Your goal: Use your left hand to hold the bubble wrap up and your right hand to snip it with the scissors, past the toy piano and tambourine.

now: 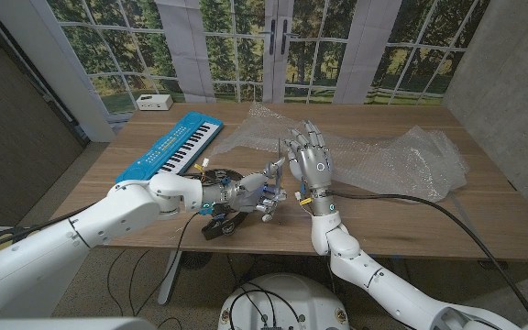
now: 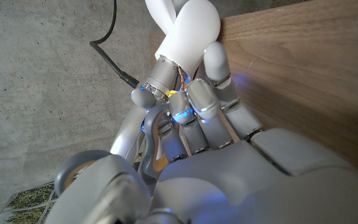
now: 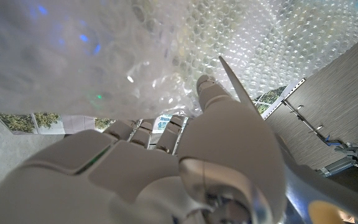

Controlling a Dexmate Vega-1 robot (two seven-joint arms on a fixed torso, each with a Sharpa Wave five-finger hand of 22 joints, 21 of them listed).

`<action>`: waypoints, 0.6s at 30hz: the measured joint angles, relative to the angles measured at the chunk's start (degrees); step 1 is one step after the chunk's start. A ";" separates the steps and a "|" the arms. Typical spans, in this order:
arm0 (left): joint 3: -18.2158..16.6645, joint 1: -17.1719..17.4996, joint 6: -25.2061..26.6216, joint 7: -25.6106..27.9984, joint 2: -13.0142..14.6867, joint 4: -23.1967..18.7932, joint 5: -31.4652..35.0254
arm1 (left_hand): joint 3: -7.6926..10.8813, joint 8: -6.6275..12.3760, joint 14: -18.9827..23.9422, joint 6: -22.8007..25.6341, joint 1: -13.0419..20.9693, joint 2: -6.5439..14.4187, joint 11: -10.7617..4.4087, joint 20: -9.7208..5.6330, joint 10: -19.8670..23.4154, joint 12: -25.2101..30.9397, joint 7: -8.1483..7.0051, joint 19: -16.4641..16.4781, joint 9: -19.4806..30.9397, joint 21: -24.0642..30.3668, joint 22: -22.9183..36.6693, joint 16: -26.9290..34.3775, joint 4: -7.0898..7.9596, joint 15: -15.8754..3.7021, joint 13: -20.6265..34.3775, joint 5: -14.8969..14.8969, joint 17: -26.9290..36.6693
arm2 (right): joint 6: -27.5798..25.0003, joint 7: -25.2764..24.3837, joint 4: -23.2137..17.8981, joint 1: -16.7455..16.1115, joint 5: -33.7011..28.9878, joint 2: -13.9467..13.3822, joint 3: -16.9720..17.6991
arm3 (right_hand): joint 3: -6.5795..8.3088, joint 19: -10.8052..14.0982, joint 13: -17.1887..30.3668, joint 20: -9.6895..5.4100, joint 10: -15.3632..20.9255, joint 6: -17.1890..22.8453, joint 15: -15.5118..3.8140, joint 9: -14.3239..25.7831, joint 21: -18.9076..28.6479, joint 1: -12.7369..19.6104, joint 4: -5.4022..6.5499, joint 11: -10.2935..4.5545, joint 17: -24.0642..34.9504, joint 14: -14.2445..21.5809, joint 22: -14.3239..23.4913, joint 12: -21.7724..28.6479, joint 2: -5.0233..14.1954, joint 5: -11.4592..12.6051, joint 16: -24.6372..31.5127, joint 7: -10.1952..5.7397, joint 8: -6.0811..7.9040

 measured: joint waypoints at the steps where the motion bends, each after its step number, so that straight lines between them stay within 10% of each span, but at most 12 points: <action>1: -0.01 0.00 0.01 0.00 0.00 0.00 0.00 | 0.00 0.00 0.00 0.00 0.00 0.00 0.00 0.00 0.00 0.00 0.00 0.00 0.00 0.00 0.00 0.00 0.00 0.00 0.00 0.00 0.00 | 0.11 0.00 -0.10 -0.08 -0.09 0.00 0.09 | 0.06 0.00 0.00 0.00 0.00 0.00 0.00 0.00 0.00 0.00 -0.06 0.00 0.00 0.00 0.00 0.00 0.00 0.00 0.00 0.00 0.00; 18: 0.44 -0.81 0.46 -0.49 -0.61 0.88 0.16 | 0.01 0.01 0.00 -0.07 -0.22 0.23 -0.05 0.00 -0.05 0.00 0.07 0.00 0.00 0.22 0.00 0.00 -0.01 0.00 0.00 -0.01 0.00 | 1.66 0.00 -0.53 -0.53 -1.03 0.32 0.95 | 0.11 0.21 0.00 -0.21 0.00 0.00 0.00 0.00 0.45 0.00 -0.11 0.00 -0.01 0.00 0.00 0.00 0.00 0.00 0.00 0.00 0.00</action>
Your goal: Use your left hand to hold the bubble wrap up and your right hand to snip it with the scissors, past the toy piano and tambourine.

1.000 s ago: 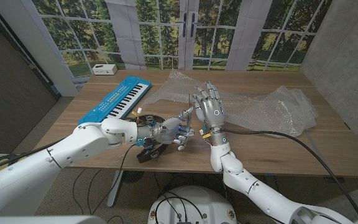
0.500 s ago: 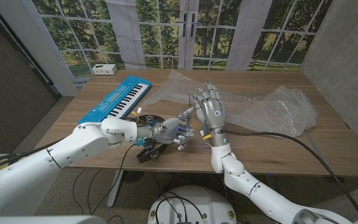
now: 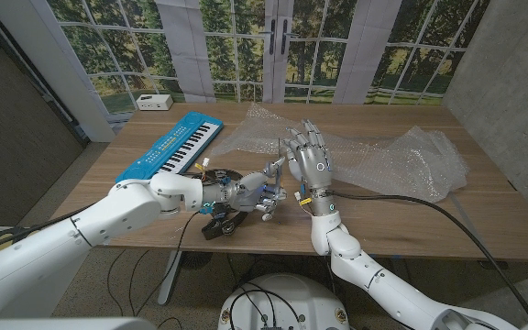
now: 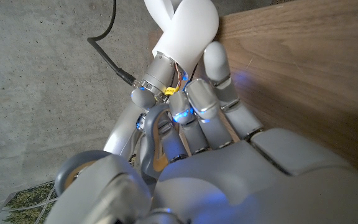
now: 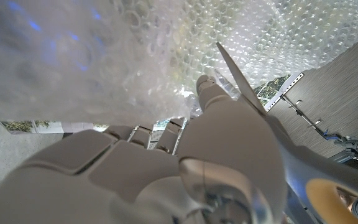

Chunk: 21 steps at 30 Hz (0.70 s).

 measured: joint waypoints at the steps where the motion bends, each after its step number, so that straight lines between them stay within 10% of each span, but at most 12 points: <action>1: 0.05 -0.09 0.00 0.00 -0.05 0.08 0.00 | 0.00 0.00 0.00 0.00 0.00 0.00 0.00 0.00 0.00 0.00 0.00 0.00 0.00 0.00 0.00 0.00 0.00 0.00 0.00 0.00 0.00 | 0.11 0.00 0.00 0.00 -0.01 0.00 0.00 | 0.00 0.00 0.00 0.00 0.00 0.00 0.00 0.00 0.00 0.00 0.00 0.00 0.00 0.00 0.00 0.00 0.00 0.00 0.00 0.00 0.00; 21: 0.86 -1.41 0.60 -0.89 -1.10 1.31 0.47 | 0.06 0.00 0.00 0.02 0.01 0.00 0.01 0.00 0.01 0.00 -0.02 0.00 0.00 0.00 0.01 0.00 -0.06 0.00 0.00 -0.02 0.00 | 1.05 0.00 0.89 0.87 1.20 -0.55 -1.06 | 0.24 0.00 0.00 0.00 0.00 -0.22 -0.21 -0.30 0.00 0.00 0.24 0.00 -0.01 0.20 0.00 0.00 0.00 0.00 0.00 -0.22 0.00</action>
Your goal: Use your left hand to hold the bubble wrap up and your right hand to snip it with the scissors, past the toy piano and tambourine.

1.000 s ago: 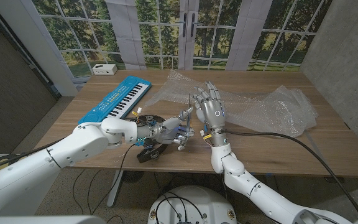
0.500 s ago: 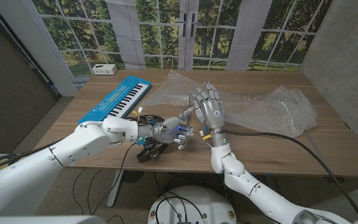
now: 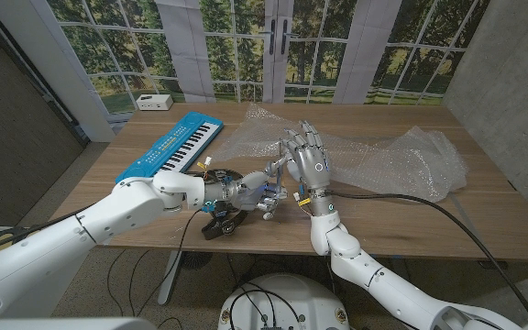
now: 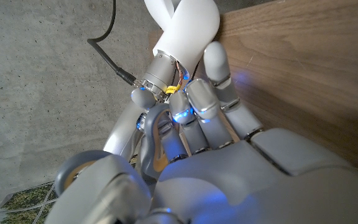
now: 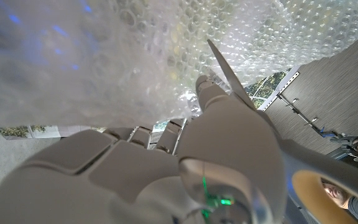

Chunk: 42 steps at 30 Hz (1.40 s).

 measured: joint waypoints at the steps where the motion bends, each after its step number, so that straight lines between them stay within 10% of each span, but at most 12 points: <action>1: 0.01 -0.03 0.00 0.00 -0.03 0.02 0.00 | 0.00 0.00 0.00 0.00 0.00 0.00 0.00 0.00 0.00 0.00 0.00 0.00 0.00 0.00 0.00 0.00 0.00 0.00 0.00 0.00 0.00 | 0.13 0.00 0.00 0.00 -0.01 0.00 0.00 | 0.00 0.00 0.00 0.00 0.00 0.00 0.00 0.00 0.00 0.00 0.00 0.00 0.00 0.00 0.00 0.00 0.00 0.00 0.00 0.00 0.00; 20: 0.02 -0.04 0.15 0.24 -0.12 0.09 0.01 | 0.01 0.01 0.00 -0.05 -0.01 0.01 0.09 0.00 0.09 0.00 0.05 0.00 0.00 0.00 0.01 0.00 0.00 0.00 0.00 0.36 0.00 | 3.51 0.00 -1.23 -2.06 -1.80 0.11 2.31 | 0.00 0.00 0.28 0.00 0.52 -0.62 -0.21 0.01 0.00 0.31 0.00 -0.11 0.30 0.21 0.00 0.00 0.31 0.00 0.00 0.00 0.00; 30: -0.09 0.17 0.15 0.28 0.04 -0.23 0.00 | 9.61 5.82 0.10 -0.06 9.05 16.40 0.22 0.10 0.22 0.00 0.06 -0.53 0.00 1.00 -0.28 0.00 -1.30 0.10 0.00 -0.86 0.00 | 3.71 0.00 -1.63 -2.26 -1.12 -0.22 2.07 | 0.00 0.21 0.28 0.22 0.52 -0.61 0.10 0.02 0.00 0.31 0.00 -0.11 0.29 0.52 0.00 0.00 0.31 0.04 0.00 0.00 0.00; 42: -0.39 0.60 -0.34 0.59 0.34 -0.65 -0.04 | 4.83 8.35 0.11 -0.03 7.48 9.67 0.35 0.10 0.35 0.01 0.03 -0.53 0.00 1.22 -0.78 0.00 -0.31 0.11 0.00 -5.18 0.00 | 3.67 0.00 -3.08 -2.88 -0.66 -1.08 1.64 | 0.13 0.83 0.27 0.21 0.52 -0.61 0.11 0.02 0.00 0.61 0.13 -0.11 0.29 0.52 0.00 -0.36 0.01 0.04 0.00 0.00 0.00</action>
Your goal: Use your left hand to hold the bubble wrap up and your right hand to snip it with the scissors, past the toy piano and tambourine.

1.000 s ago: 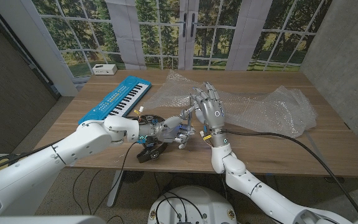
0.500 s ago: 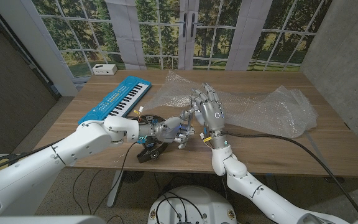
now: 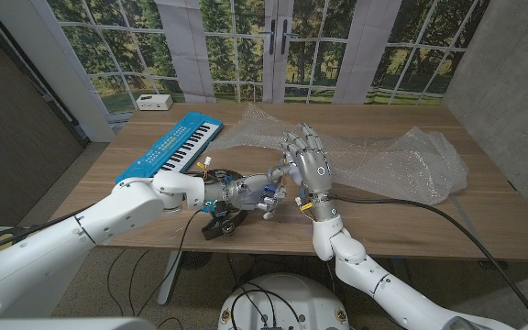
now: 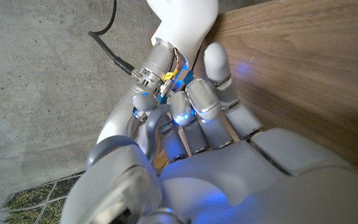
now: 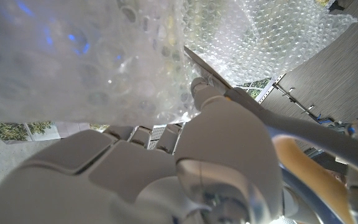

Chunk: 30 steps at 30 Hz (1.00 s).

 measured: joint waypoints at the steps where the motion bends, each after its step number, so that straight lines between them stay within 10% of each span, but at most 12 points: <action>1: -0.01 0.02 -0.02 0.00 0.01 0.00 -0.01 | -0.31 0.29 0.00 0.01 -0.23 -0.38 -0.03 0.00 0.16 0.00 -0.01 0.00 0.00 0.00 -0.01 0.00 0.02 0.00 0.00 0.00 0.00 | -0.05 0.00 -0.04 -0.02 0.07 0.00 0.02 | 0.09 0.00 0.00 0.00 0.00 0.00 -0.22 0.00 0.00 0.00 0.09 0.00 0.00 0.22 0.00 0.00 0.00 0.00 0.24 0.00 0.00; 13: -0.03 0.07 -0.47 -0.42 0.04 0.31 -0.07 | -2.33 0.29 0.00 0.03 -1.38 -2.11 -0.26 0.00 -0.06 0.00 -0.02 0.00 0.00 0.00 -0.02 0.00 0.46 0.00 0.00 -0.34 0.00 | -0.73 0.00 -1.01 -0.37 1.58 -0.19 0.19 | -0.71 0.32 2.81 0.74 2.38 -0.42 -0.11 0.00 0.00 -1.39 2.06 0.73 2.28 2.77 0.03 2.85 0.19 0.00 2.51 -1.47 -0.08; 21: -0.03 0.09 -0.67 -0.67 0.03 0.51 -0.02 | -2.82 0.29 0.00 0.04 -1.54 -2.25 -0.26 0.00 -0.05 0.00 -0.03 0.00 0.00 0.00 -0.01 0.00 0.48 0.00 0.00 -0.84 0.00 | -1.04 0.00 -1.29 -0.29 2.48 -0.43 -0.23 | -1.06 0.86 18.66 0.58 5.06 -1.23 -0.17 0.53 0.45 -1.74 2.45 0.67 9.26 4.74 0.29 18.18 0.51 0.63 4.89 -2.27 -1.69; 30: 0.06 0.10 -0.69 -0.74 -0.11 0.75 0.00 | -3.30 0.29 0.00 0.14 -1.55 -2.22 -0.26 0.00 -0.04 0.00 -0.14 0.01 0.00 0.21 -0.22 0.00 0.48 0.00 0.00 -0.84 0.00 | -0.80 0.00 -1.29 -0.16 2.13 -0.52 -0.40 | -0.30 0.91 23.52 0.08 6.87 -0.75 -0.30 0.84 0.87 -0.74 2.08 0.71 10.52 7.27 0.29 23.78 0.15 0.85 4.89 -2.43 -2.00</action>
